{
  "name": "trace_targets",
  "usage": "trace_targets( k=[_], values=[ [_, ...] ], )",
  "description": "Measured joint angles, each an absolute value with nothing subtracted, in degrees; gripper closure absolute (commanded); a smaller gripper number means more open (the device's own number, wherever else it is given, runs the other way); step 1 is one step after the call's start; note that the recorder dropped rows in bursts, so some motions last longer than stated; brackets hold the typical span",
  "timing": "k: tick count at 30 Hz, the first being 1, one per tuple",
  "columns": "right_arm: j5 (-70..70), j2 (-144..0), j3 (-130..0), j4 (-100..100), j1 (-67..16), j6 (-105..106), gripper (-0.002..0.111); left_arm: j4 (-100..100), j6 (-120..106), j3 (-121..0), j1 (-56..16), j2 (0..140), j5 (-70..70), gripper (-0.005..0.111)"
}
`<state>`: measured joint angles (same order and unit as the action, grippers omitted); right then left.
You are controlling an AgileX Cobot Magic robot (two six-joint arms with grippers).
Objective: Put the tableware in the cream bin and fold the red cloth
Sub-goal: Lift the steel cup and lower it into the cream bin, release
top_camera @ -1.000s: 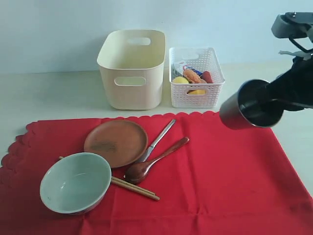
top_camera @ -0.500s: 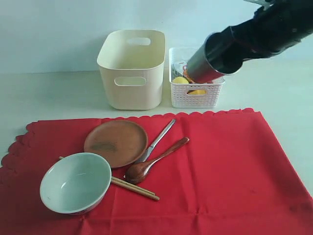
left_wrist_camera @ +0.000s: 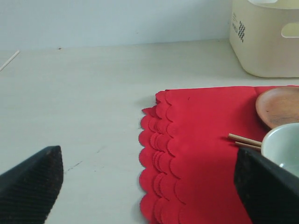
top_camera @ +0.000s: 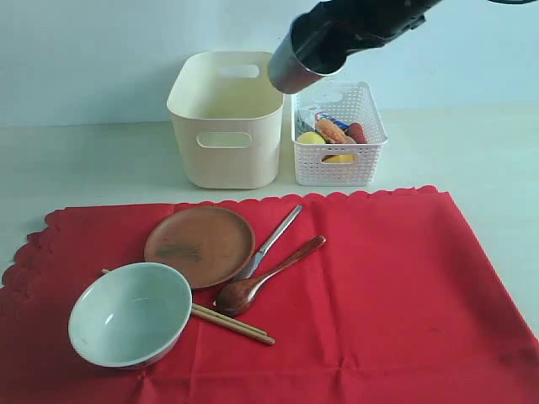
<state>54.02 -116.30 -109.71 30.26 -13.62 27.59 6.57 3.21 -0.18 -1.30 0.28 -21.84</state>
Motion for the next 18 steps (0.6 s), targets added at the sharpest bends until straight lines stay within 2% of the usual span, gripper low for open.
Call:
trace_targets(
  k=[9, 18],
  values=[
    [56.8, -127.07, -126.13, 19.33, -19.34, 24.06, 0.108, 6.57, 3.21, -0.18, -1.3, 0.28, -21.84, 0.013],
    [56.52, -134.75, -135.77, 16.92, -21.45, 23.8, 0.108, 6.57, 3.21, -0.18, -1.3, 0.28, -21.84, 0.013]
  ],
)
